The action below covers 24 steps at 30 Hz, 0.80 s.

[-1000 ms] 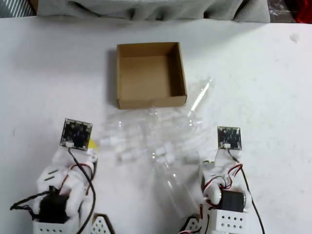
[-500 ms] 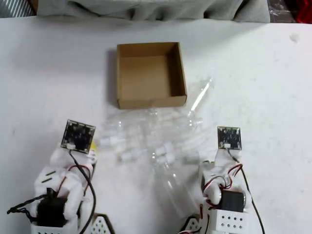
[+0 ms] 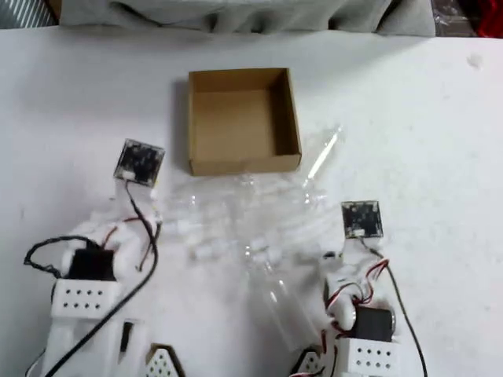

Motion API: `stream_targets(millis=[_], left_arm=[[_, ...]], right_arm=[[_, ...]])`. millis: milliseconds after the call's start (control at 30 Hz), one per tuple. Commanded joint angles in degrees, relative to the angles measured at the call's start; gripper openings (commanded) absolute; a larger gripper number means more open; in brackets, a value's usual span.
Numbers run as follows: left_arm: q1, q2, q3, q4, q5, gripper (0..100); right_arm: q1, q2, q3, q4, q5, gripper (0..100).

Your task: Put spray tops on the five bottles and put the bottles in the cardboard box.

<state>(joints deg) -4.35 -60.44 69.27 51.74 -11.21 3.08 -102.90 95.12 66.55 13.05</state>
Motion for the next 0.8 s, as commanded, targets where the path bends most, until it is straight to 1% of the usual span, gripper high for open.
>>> stream_targets(millis=[0, 100, 200, 300, 400, 567, 667, 700, 767], left_arm=[[-6.11, -0.40, 0.44, -6.07, -0.62, 2], [-12.00, -2.33, 2.46, -7.82, -0.62, 2], [-14.99, -3.03, 2.99, -9.05, -0.62, 2], [-15.69, -2.15, 2.73, -9.05, -0.62, 2], [-15.69, 1.10, 0.79, -9.05, -0.53, 2], [-16.57, 12.79, -4.57, -9.23, -0.62, 2], [-19.12, 20.79, -8.35, -11.69, -0.53, 2], [-20.00, 23.08, -9.41, -12.66, -0.53, 2], [-21.49, 27.47, -11.96, -13.10, 0.18, 2]], right_arm=[[2.24, -0.40, -2.37, -6.37, 17.93, 1.9], [2.59, -0.31, -3.08, -10.07, 19.34, 1.8], [1.63, 0.13, -7.30, -10.33, 19.96, 1.8], [-1.36, 0.22, -14.68, -6.37, 23.30, 1.8], [-4.70, 3.21, -22.86, -1.89, 24.62, 1.8], [-11.56, 19.38, -37.10, 4.35, 24.09, 1.8], [-15.69, 30.99, -47.21, 9.36, 19.25, 2.3], [-17.54, 34.95, -50.73, 11.38, 17.14, 3.9], [-21.93, 42.59, -57.76, 16.04, 12.75, 10.2]])
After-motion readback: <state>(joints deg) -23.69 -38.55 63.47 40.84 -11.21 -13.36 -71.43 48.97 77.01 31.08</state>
